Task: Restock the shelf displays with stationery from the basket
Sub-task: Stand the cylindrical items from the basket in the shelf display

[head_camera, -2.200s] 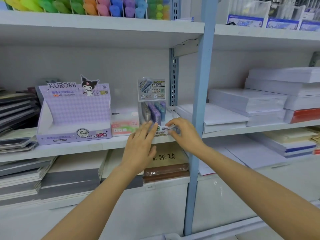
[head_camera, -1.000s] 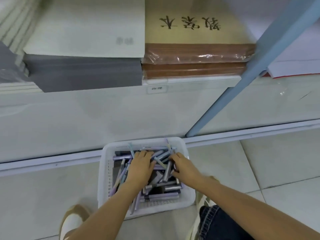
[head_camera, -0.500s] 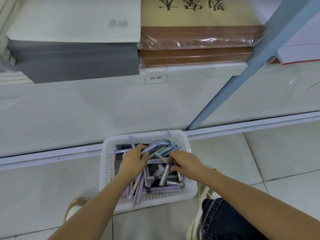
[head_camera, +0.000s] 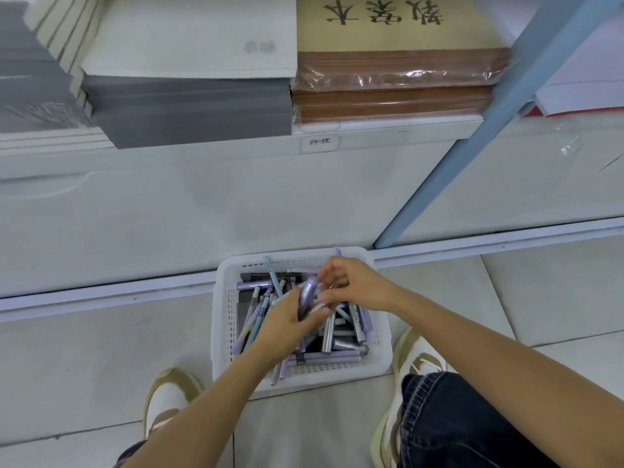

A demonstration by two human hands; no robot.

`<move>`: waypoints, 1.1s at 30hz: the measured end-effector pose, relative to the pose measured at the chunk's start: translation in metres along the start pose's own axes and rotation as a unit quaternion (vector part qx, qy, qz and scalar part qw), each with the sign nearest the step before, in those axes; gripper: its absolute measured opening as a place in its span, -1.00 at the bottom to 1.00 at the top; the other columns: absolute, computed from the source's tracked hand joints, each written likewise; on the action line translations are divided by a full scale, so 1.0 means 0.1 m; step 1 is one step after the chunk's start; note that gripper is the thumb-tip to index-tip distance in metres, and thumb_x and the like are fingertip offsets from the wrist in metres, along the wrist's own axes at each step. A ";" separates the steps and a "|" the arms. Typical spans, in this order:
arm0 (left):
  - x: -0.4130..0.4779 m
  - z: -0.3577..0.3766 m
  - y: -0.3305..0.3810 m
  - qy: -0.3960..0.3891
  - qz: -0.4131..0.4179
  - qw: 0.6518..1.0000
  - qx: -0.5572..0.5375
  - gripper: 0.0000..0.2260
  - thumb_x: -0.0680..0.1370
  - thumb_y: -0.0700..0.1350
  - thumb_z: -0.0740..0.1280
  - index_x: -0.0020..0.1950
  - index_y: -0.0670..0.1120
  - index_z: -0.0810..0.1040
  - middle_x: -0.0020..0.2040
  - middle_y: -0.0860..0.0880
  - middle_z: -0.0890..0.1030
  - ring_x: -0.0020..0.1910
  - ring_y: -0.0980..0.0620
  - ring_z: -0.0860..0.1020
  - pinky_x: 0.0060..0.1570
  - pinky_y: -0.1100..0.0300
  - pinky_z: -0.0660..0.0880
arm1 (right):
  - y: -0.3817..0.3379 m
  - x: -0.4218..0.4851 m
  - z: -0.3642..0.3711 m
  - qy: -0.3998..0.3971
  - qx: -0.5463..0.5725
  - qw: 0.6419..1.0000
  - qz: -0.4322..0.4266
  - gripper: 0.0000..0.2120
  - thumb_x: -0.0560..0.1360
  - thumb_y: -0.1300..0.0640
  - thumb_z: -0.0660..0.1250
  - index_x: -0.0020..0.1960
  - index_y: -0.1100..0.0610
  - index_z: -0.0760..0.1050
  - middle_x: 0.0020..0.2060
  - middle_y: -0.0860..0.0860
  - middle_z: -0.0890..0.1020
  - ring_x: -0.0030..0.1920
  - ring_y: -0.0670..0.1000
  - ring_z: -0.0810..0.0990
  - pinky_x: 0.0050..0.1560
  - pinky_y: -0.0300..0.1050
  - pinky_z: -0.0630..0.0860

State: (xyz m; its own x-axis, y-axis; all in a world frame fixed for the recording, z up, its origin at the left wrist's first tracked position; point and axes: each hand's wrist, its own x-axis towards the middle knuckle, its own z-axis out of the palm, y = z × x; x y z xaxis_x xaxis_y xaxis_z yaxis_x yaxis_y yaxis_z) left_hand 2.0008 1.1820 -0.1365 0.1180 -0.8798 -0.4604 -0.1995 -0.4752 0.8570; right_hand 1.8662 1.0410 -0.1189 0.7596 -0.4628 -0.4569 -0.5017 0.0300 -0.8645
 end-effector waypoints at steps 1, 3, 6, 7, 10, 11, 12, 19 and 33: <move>0.00 0.00 -0.01 -0.002 0.001 1.000 -0.026 -0.76 0.58 -0.01 0.34 0.06 -0.17 0.43 -0.22 -0.20 0.51 -0.28 -0.11 0.48 -0.17 -0.02 0.54 | 0.01 0.01 0.05 0.002 0.004 1.000 -0.001 -0.78 0.42 0.22 0.49 0.01 0.15 0.52 -0.09 0.14 0.66 -0.12 0.03 0.67 -0.08 -0.13 0.62; -0.01 -0.03 -0.06 -0.008 -0.003 0.997 -0.078 -0.87 0.61 -0.11 0.30 0.03 -0.16 0.44 -0.30 -0.09 0.50 -0.35 0.01 0.48 -0.29 0.13 0.52 | 0.09 0.02 0.13 0.038 0.001 0.999 0.007 -0.83 0.47 0.16 0.45 0.00 0.14 0.51 -0.09 0.09 0.66 -0.15 0.05 0.67 -0.09 -0.06 0.63; -0.06 -0.10 -0.18 -0.004 -0.032 0.992 -0.125 -0.90 0.64 -0.17 0.23 -0.06 -0.14 0.48 -0.36 -0.06 0.56 -0.36 0.02 0.54 -0.31 0.24 0.52 | 0.30 -0.05 0.21 0.100 -0.145 0.984 0.007 -0.86 0.52 0.08 0.38 0.00 0.11 0.50 -0.11 -0.01 0.60 -0.21 -0.07 0.58 -0.10 -0.06 0.57; -0.08 -0.12 -0.23 0.002 -0.054 0.989 -0.137 -0.86 0.64 -0.18 0.22 -0.05 -0.20 0.50 -0.33 -0.08 0.60 -0.34 -0.01 0.58 -0.28 0.22 0.54 | 0.39 -0.07 0.25 0.085 -0.213 0.973 0.008 -0.82 0.51 0.06 0.39 0.05 0.10 0.50 -0.04 -0.01 0.57 -0.17 -0.07 0.53 -0.05 -0.06 0.54; -0.10 -0.13 -0.33 0.020 -0.110 0.981 -0.158 -0.79 0.65 -0.19 0.19 -0.02 -0.32 0.52 -0.27 -0.13 0.65 -0.32 -0.01 0.62 -0.24 0.20 0.59 | 0.61 -0.11 0.37 0.011 -0.335 0.942 0.015 -0.59 0.47 0.02 0.43 0.26 0.08 0.44 0.12 -0.01 0.41 -0.05 -0.07 0.39 0.01 -0.13 0.45; -0.10 -0.13 -0.35 0.018 -0.117 0.981 -0.156 -0.77 0.66 -0.19 0.18 -0.03 -0.34 0.52 -0.28 -0.15 0.64 -0.32 -0.02 0.61 -0.23 0.19 0.59 | 0.64 -0.11 0.40 0.009 -0.341 0.940 0.009 -0.57 0.46 0.02 0.44 0.27 0.08 0.44 0.12 -0.01 0.38 -0.04 -0.08 0.37 0.01 -0.16 0.42; -0.10 -0.13 -0.36 0.015 -0.117 0.982 -0.148 -0.74 0.66 -0.19 0.18 -0.05 -0.36 0.52 -0.30 -0.16 0.63 -0.32 -0.02 0.60 -0.22 0.19 0.59 | 0.66 -0.11 0.42 0.014 -0.337 0.941 0.001 -0.58 0.45 0.03 0.46 0.25 0.09 0.45 0.11 -0.01 0.37 -0.04 -0.08 0.35 -0.01 -0.19 0.39; -0.11 -0.11 -0.32 0.002 -0.107 0.987 -0.117 -0.71 0.64 -0.16 0.23 -0.20 -0.26 0.57 -0.34 -0.11 0.66 -0.35 0.05 0.62 -0.28 0.29 0.55 | 0.69 -0.11 0.44 -0.028 -0.323 0.946 -0.006 -0.73 0.44 0.20 0.46 0.11 0.18 0.52 0.09 0.06 0.39 -0.13 -0.05 0.41 -0.08 -0.27 0.33; -0.32 -0.37 0.43 0.027 -0.024 0.991 -0.127 -0.69 0.62 -0.06 0.27 0.08 -0.34 0.48 -0.11 -0.26 0.65 -0.27 0.07 0.63 -0.27 0.20 0.48 | -0.58 -0.26 -0.17 0.022 -0.137 0.989 -0.054 -0.83 0.53 0.15 0.39 0.06 0.22 0.61 -0.19 -0.07 0.63 -0.21 -0.21 0.57 -0.13 -0.37 0.47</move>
State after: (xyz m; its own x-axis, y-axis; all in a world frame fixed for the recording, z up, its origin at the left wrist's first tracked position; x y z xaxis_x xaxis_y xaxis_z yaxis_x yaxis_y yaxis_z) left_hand 2.0247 1.1904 -0.0761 0.1745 -0.8510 -0.4953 0.0584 -0.4932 0.8680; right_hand 1.8689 1.0366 -0.0532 0.7986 -0.4890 -0.3508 -0.5175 -0.2605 -0.8151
